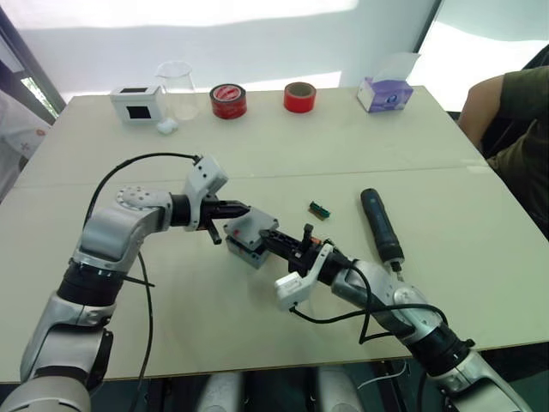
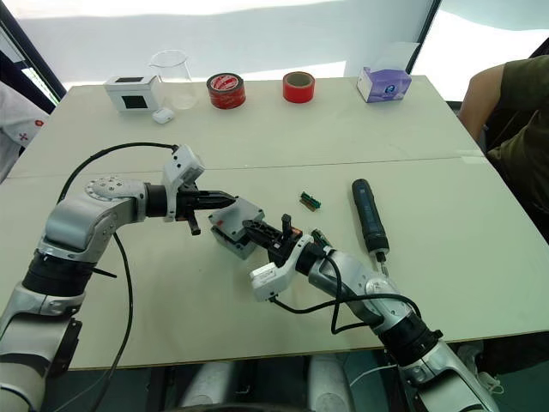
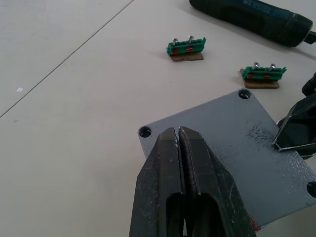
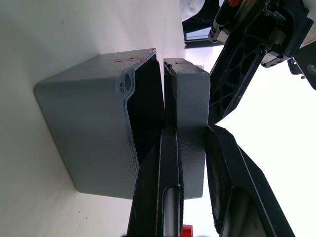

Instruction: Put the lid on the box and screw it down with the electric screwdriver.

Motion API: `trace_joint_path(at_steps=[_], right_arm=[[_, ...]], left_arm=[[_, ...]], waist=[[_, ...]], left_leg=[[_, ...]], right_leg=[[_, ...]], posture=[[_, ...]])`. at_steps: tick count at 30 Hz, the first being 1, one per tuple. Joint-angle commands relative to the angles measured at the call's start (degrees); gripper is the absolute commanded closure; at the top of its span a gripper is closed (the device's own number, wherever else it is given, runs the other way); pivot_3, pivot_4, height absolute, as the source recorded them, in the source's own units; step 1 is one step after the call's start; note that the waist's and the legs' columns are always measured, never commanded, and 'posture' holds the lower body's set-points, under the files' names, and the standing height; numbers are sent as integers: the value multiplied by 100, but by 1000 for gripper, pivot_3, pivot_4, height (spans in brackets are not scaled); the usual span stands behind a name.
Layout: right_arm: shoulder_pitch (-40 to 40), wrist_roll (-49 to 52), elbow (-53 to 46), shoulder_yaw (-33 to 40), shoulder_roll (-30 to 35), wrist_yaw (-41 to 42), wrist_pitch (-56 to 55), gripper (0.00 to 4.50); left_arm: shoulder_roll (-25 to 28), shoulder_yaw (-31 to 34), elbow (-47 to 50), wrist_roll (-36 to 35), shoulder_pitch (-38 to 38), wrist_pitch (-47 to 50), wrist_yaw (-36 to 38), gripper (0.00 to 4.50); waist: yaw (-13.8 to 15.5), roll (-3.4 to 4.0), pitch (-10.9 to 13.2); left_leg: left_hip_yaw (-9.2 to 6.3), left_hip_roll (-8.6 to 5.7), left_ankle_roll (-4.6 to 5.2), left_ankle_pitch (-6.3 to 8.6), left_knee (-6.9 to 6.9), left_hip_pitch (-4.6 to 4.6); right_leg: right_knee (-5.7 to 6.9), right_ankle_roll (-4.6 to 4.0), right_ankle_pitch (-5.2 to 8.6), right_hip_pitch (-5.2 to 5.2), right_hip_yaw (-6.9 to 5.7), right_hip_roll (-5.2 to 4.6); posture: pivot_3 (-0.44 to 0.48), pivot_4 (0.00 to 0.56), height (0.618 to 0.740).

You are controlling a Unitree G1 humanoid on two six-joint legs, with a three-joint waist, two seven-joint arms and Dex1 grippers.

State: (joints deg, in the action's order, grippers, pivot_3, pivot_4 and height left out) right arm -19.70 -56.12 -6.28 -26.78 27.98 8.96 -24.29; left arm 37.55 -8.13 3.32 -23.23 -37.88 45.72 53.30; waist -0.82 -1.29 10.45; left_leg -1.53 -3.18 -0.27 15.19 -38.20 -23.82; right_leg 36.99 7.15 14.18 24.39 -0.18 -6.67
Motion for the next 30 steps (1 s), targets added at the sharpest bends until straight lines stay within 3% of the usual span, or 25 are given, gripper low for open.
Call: trace_joint_path(at_steps=[1,22,24,27,30], right_arm=[[18,3,-255,54,-7,-250,-151,4375],[65,-161,225,-40,92,-479,-298,4375],[87,-119,269,-26,72,-469,-265,3374],[74,-116,306,-23,49,-480,-244,2456],[85,-124,308,-30,65,-493,-251,1228]], left_arm=[[12,158,123,-44,-70,-27,1,4444],[181,-33,233,68,71,-63,190,4444],[298,-257,309,238,190,-196,302,4500],[399,-496,363,431,320,-393,400,4500],[448,-669,340,575,378,-435,458,4500]], waist=[[0,0,0],[0,0,0],[-7,0,0],[-4,-3,-3],[-3,-2,-4]], left_leg=[[0,0,0,0,0,0],[0,0,0,0,0,0],[0,0,0,0,0,1],[1,3,0,0,1,2],[2,1,5,3,3,47]], right_leg=[[0,0,0,0,0,0],[0,0,0,0,0,1],[0,0,0,0,0,1],[0,0,0,-1,1,1],[-9,-5,4,-48,1,1]], posture=[[0,150,740],[0,150,740],[0,150,740],[0,150,740],[0,150,740]])
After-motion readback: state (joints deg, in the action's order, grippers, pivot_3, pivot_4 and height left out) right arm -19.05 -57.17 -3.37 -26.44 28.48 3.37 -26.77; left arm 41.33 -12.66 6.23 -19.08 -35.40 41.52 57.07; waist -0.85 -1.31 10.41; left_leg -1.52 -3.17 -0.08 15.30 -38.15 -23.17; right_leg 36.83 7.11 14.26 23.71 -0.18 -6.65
